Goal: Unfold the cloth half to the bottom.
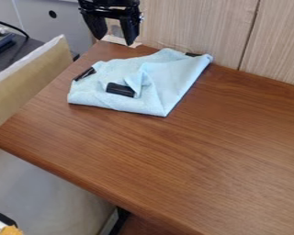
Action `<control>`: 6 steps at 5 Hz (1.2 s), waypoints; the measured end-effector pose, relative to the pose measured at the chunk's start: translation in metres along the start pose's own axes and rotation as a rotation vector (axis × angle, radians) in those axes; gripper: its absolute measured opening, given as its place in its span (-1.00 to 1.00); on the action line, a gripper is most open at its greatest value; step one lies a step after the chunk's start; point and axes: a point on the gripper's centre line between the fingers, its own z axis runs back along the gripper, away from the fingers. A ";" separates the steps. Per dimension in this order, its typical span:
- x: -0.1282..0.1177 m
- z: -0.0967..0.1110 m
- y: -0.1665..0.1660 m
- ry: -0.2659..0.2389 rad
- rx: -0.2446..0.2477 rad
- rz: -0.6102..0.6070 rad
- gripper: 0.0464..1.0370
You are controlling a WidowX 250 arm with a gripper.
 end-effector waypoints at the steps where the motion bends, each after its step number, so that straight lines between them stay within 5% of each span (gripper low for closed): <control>1: -0.006 -0.015 0.000 0.037 -0.014 0.004 0.92; 4: -0.030 -0.088 0.000 0.091 -0.060 -0.024 0.92; 6: -0.033 -0.100 0.006 0.112 -0.032 -0.012 0.69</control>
